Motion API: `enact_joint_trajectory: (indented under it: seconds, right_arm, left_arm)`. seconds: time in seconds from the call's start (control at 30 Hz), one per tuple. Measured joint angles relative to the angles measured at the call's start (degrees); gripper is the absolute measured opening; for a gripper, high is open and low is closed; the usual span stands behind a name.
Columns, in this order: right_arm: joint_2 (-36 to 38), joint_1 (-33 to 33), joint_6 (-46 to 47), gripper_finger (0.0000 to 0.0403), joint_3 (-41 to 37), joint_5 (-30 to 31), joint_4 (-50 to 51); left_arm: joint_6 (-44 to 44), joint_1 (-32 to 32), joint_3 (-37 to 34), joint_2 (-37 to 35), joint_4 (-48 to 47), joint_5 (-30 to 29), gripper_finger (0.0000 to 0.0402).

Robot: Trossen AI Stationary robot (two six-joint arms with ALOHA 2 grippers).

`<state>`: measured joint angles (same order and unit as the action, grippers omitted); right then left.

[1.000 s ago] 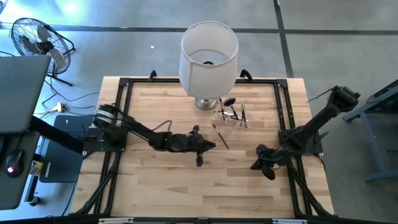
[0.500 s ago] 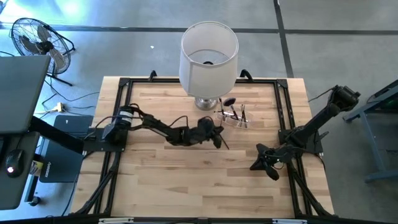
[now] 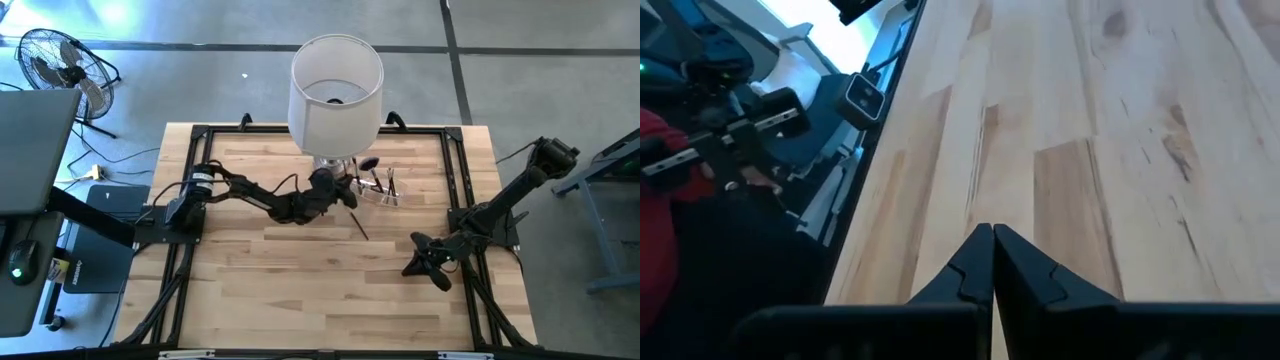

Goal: Put items in baskets/containers
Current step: Put the eyeshadow brush into the transparent organizer

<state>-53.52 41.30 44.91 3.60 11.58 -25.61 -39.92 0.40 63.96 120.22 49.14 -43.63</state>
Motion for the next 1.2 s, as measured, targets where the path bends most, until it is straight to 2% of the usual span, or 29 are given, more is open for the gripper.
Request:
enact_joint_trajectory:
  seconds: [0.13, 0.4, 0.6, 0.77, 0.93, 1.03, 1.2]
  right_arm:
    - [0.0, 0.0, 0.0, 0.0002, 0.0, 0.9, 0.0]
    - [0.0, 0.0, -0.3, 0.0002, 0.0, 2.0, 0.0]
    - [0.0, 0.0, -0.4, 0.0002, 0.1, 2.0, 0.0]
    - [0.0, 0.0, -0.4, 0.0001, 0.1, 2.0, 0.0]
    - [0.0, 0.0, -0.5, 0.0001, 0.1, 1.9, 0.0]
    - [0.0, 0.0, -0.5, 0.0002, 0.1, 1.6, 0.0]
    - [0.0, 0.0, -0.6, 0.0001, 0.1, -0.6, 0.0]
  left_arm:
    - [1.4, 0.0, 0.0, 0.0, 2.5, -0.3, 0.0010]
    - [11.9, 0.7, 0.0, 0.0, 12.5, -1.3, 0.0010]
    - [12.2, 1.2, 0.0, 0.0, 12.4, -0.2, 0.0010]
    - [13.2, 1.9, 0.0, 0.0, 12.5, -1.6, 0.0010]
    - [13.6, 3.8, 1.6, 0.0, 12.3, 2.4, 0.0010]
    - [16.9, 4.2, 4.6, 1.5, 12.1, 3.9, 0.0010]
    - [18.3, 5.0, 9.0, 2.5, 5.5, 7.3, 0.0010]
